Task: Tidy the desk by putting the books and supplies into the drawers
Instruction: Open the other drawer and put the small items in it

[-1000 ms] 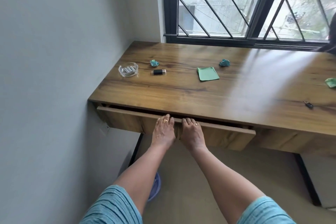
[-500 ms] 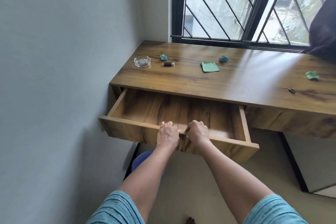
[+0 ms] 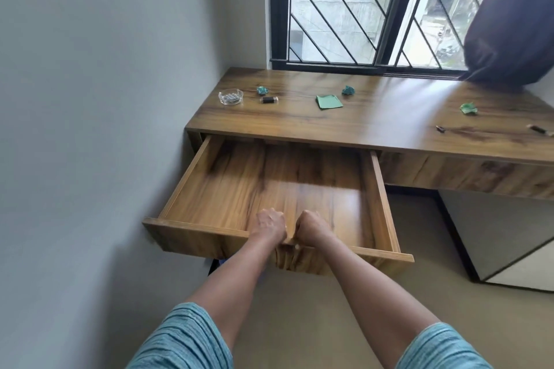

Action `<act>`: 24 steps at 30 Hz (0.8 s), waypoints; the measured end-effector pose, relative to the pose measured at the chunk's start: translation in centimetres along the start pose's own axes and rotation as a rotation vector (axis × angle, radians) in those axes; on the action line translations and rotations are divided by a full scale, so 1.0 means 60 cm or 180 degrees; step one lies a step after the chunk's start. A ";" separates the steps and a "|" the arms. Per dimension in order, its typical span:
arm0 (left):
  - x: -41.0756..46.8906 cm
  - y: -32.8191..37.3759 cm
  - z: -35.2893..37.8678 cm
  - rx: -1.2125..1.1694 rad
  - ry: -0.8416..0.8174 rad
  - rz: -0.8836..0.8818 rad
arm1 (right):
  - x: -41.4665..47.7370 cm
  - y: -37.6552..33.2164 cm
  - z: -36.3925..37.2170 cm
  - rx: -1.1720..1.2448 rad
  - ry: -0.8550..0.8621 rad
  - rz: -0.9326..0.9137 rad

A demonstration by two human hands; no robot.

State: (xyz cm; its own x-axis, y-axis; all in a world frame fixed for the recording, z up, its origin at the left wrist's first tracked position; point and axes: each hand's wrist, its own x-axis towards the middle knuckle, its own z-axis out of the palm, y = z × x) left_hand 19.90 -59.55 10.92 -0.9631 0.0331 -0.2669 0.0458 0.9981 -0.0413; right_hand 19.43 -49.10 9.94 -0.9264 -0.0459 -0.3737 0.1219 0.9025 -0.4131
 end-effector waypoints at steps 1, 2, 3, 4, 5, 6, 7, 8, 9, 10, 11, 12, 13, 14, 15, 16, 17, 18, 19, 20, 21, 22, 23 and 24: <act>-0.005 -0.002 0.001 0.0034 -0.0065 0.0023 | -0.001 0.000 0.000 -0.0056 -0.0147 -0.0011; -0.009 -0.005 0.003 0.0037 -0.0130 0.0040 | -0.003 0.001 0.000 -0.0107 -0.0322 -0.0006; -0.013 -0.008 0.006 0.0023 -0.0191 0.0049 | -0.006 0.002 -0.002 -0.0178 -0.0534 0.0001; -0.017 -0.011 0.009 0.0004 -0.0259 0.0055 | -0.011 0.002 -0.004 -0.0255 -0.0764 0.0005; -0.021 -0.014 0.012 0.0007 -0.0340 0.0059 | -0.015 0.003 -0.006 -0.0302 -0.0989 0.0018; -0.026 -0.016 0.015 0.0025 -0.0434 0.0057 | -0.017 0.004 -0.006 -0.0276 -0.1214 0.0065; -0.031 -0.018 0.018 0.0044 -0.0521 0.0057 | -0.019 0.005 -0.005 -0.0183 -0.1444 0.0127; -0.036 -0.018 0.021 0.0050 -0.0584 0.0062 | -0.021 0.006 -0.003 -0.0084 -0.1640 0.0189; -0.039 -0.018 0.023 0.0040 -0.0619 0.0060 | -0.020 0.005 -0.003 -0.0022 -0.1788 0.0214; -0.041 -0.019 0.023 0.0032 -0.0631 0.0060 | -0.020 0.002 -0.005 -0.0017 -0.1912 0.0235; -0.042 -0.019 0.021 0.0035 -0.0643 0.0061 | -0.018 -0.001 -0.007 -0.0022 -0.2036 0.0253; -0.041 -0.020 0.017 0.0042 -0.0669 0.0076 | -0.014 -0.004 -0.010 -0.0021 -0.2158 0.0259; -0.040 -0.020 0.013 0.0033 -0.0719 0.0086 | -0.011 -0.006 -0.013 0.0004 -0.2259 0.0267; -0.038 -0.019 0.009 -0.0004 -0.0784 0.0079 | -0.007 -0.008 -0.016 0.0036 -0.2335 0.0275; -0.037 -0.018 0.007 -0.0036 -0.0856 0.0057 | -0.004 -0.010 -0.019 0.0082 -0.2415 0.0285; -0.034 -0.018 0.004 -0.0063 -0.0943 0.0029 | 0.000 -0.013 -0.022 0.0130 -0.2487 0.0297; -0.030 -0.019 0.002 -0.0134 -0.1083 -0.0010 | 0.006 -0.017 -0.025 0.0173 -0.2524 0.0292; -0.025 -0.022 0.001 -0.0275 -0.1274 -0.0062 | 0.013 -0.020 -0.027 0.0216 -0.2473 0.0270; -0.015 -0.028 -0.001 -0.0492 -0.1471 -0.0143 | 0.023 -0.025 -0.030 0.0284 -0.2299 0.0217; -0.004 -0.036 -0.002 -0.0774 -0.1634 -0.0249 | 0.036 -0.030 -0.035 0.0354 -0.2040 0.0142; 0.011 -0.045 -0.005 -0.1068 -0.1664 -0.0372 | 0.053 -0.038 -0.041 0.0403 -0.1766 0.0038; 0.028 -0.056 -0.011 -0.1296 -0.1542 -0.0475 | 0.071 -0.048 -0.050 0.0428 -0.1501 -0.0082; 0.045 -0.067 -0.017 -0.1442 -0.1331 -0.0537 | 0.089 -0.058 -0.061 0.0444 -0.1259 -0.0186; 0.070 -0.083 -0.027 -0.1528 -0.1067 -0.0569 | 0.112 -0.073 -0.075 0.0466 -0.1056 -0.0276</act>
State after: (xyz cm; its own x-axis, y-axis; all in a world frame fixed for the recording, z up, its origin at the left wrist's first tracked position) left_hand 15.22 -64.27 11.57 -0.8054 -0.0773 -0.5876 -0.3085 0.9012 0.3043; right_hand 11.06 -51.42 12.96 -0.7727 -0.2773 -0.5710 0.1200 0.8195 -0.5604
